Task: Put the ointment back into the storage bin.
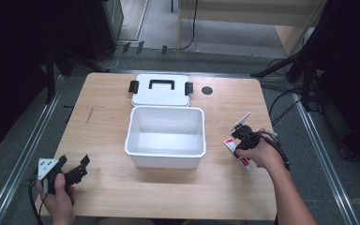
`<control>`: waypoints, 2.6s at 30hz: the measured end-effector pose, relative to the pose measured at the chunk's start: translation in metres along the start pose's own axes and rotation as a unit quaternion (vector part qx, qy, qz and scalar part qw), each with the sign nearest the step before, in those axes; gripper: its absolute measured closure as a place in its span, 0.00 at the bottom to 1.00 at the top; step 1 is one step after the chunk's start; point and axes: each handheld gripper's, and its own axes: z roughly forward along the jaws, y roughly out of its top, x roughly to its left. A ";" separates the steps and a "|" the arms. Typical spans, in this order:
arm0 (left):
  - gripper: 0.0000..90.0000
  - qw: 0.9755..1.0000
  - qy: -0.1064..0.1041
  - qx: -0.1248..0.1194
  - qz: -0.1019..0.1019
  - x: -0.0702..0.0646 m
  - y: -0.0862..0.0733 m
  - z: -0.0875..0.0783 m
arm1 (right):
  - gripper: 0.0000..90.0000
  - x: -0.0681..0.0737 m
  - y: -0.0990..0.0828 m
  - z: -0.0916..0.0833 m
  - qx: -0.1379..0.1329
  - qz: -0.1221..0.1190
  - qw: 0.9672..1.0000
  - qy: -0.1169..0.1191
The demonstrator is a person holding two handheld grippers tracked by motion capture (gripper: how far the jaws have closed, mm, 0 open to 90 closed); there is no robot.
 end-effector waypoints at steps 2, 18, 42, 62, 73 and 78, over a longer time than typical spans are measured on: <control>0.16 1.000 0.000 -0.001 -0.001 0.000 0.000 0.000 | 0.75 0.000 0.000 0.001 0.005 -0.006 1.000 0.000; 0.16 1.000 0.000 0.001 0.001 0.000 0.000 0.000 | 0.80 0.002 -0.008 0.006 0.042 -0.005 0.999 -0.007; 0.16 1.000 0.001 -0.002 0.005 -0.001 0.000 0.000 | 0.81 0.019 0.020 -0.074 -0.012 0.003 0.999 0.043; 0.16 1.000 -0.002 -0.002 0.001 0.000 0.000 -0.001 | 0.81 0.060 0.062 -0.143 -0.048 -0.029 0.997 0.053; 0.16 1.000 -0.002 -0.001 0.003 0.000 0.000 0.000 | 0.80 0.088 0.084 -0.146 -0.056 -0.058 0.994 0.071; 0.16 1.000 -0.003 -0.001 0.001 0.000 0.000 0.000 | 0.80 0.102 0.098 -0.140 -0.057 -0.066 0.993 0.076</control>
